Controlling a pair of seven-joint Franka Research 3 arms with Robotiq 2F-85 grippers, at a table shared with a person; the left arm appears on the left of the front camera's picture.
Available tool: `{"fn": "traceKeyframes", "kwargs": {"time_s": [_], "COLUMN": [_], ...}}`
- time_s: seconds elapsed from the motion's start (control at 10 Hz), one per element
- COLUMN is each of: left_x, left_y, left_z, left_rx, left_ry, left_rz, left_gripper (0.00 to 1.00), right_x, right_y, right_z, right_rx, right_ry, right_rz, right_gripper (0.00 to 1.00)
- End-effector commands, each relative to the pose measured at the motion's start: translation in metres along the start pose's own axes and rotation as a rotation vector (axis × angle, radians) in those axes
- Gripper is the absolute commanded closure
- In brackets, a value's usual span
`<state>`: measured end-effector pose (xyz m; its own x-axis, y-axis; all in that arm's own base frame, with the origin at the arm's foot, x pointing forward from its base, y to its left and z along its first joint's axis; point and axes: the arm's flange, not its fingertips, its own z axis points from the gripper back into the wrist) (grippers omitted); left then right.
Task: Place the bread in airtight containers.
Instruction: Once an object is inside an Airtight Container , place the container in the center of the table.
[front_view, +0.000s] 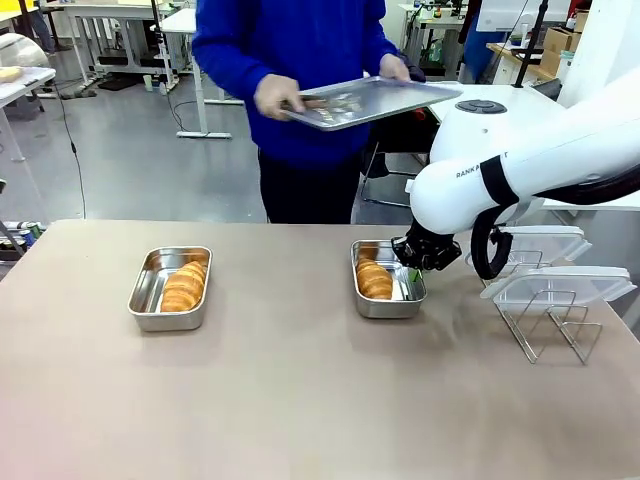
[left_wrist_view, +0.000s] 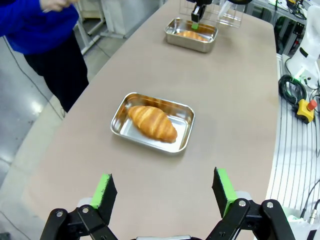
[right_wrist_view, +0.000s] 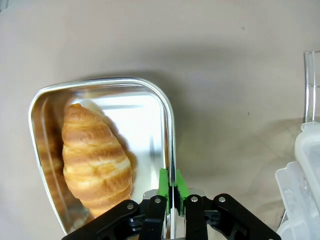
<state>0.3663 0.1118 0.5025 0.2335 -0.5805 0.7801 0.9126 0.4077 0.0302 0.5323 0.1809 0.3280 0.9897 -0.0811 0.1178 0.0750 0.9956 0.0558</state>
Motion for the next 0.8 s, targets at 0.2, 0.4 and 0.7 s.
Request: {"fn": "traceKeyframes", "kwargs": {"time_s": [0.2, 0.4, 0.7], "left_x": [-0.001, -0.001, -0.001], "left_y": [0.001, 0.001, 0.001], "left_z": [0.000, 0.000, 0.000], "left_rx": [0.002, 0.002, 0.002], "left_ry": [-0.019, -0.019, -0.019], "left_rz": [-0.021, -0.021, -0.021], "left_gripper": [0.00, 0.00, 0.00], "right_x": [-0.003, -0.003, -0.004], "right_y": [-0.001, -0.002, -0.001], "right_z": [-0.002, -0.004, 0.018], "right_rx": [-0.006, -0.011, -0.009], "right_ry": [-0.015, -0.015, -0.062], "right_rz": [0.020, 0.015, 0.033], "right_gripper": [0.95, 0.95, 0.00]}}
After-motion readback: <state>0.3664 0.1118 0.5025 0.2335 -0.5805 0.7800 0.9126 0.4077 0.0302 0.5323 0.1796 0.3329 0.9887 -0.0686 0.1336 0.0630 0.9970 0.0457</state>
